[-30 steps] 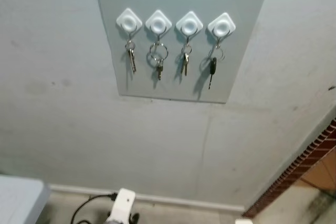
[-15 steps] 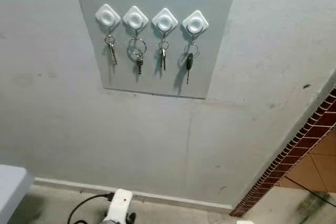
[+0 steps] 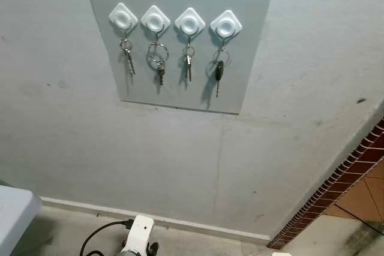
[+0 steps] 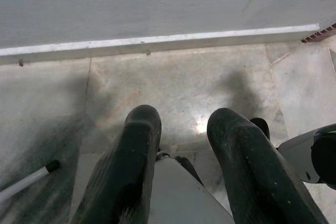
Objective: Hang keys on a hook
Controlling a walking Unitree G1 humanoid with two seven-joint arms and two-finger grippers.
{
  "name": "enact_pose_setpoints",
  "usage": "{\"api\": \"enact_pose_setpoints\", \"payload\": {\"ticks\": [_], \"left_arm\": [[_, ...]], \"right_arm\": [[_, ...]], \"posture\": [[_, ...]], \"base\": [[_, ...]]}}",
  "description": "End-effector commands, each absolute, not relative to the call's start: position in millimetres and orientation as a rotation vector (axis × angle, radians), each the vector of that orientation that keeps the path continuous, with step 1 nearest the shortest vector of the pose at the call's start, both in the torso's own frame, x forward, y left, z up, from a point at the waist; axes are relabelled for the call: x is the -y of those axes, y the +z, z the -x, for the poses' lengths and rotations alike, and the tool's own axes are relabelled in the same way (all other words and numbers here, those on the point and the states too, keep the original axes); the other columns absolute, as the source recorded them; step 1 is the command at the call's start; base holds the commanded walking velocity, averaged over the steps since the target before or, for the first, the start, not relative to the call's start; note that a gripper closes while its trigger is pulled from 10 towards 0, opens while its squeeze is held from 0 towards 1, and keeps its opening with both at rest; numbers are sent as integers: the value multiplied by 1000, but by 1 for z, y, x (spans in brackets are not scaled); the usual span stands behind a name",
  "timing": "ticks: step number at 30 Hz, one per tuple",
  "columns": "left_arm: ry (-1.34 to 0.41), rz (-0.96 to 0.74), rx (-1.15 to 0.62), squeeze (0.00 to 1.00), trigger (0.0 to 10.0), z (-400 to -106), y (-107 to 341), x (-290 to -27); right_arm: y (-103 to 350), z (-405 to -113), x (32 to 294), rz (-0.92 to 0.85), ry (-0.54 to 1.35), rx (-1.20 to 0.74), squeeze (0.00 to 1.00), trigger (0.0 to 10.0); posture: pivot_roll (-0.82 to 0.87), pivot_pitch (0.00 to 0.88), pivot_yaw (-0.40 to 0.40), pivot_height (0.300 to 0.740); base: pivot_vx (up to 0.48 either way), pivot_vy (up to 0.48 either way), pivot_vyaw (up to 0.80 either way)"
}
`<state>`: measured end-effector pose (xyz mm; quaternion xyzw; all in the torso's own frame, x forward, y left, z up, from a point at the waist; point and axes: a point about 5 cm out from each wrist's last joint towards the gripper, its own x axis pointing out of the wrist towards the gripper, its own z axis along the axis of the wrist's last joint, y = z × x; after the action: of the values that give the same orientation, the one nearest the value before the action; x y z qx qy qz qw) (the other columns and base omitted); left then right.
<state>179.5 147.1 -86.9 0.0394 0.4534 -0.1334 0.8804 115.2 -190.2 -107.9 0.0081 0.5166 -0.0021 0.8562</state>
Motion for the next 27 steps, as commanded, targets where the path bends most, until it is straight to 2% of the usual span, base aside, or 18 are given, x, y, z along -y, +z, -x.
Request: {"api": "enact_pose_setpoints", "payload": {"ticks": [1, 27], "left_arm": [[-278, -92, -944, 0, 10000, -181, -86, -148], [-288, -109, -948, 0, 10000, -180, -87, -150]], "right_arm": [[-111, -109, 183, -44, 7, -1111, 0, 10000], [-111, -108, 183, -42, 7, -1117, 0, 10000]], "posture": [[74, 0, 14, 740], [74, 0, 13, 740]], "base": [[0, -480, 0], [0, -480, 0]]}}
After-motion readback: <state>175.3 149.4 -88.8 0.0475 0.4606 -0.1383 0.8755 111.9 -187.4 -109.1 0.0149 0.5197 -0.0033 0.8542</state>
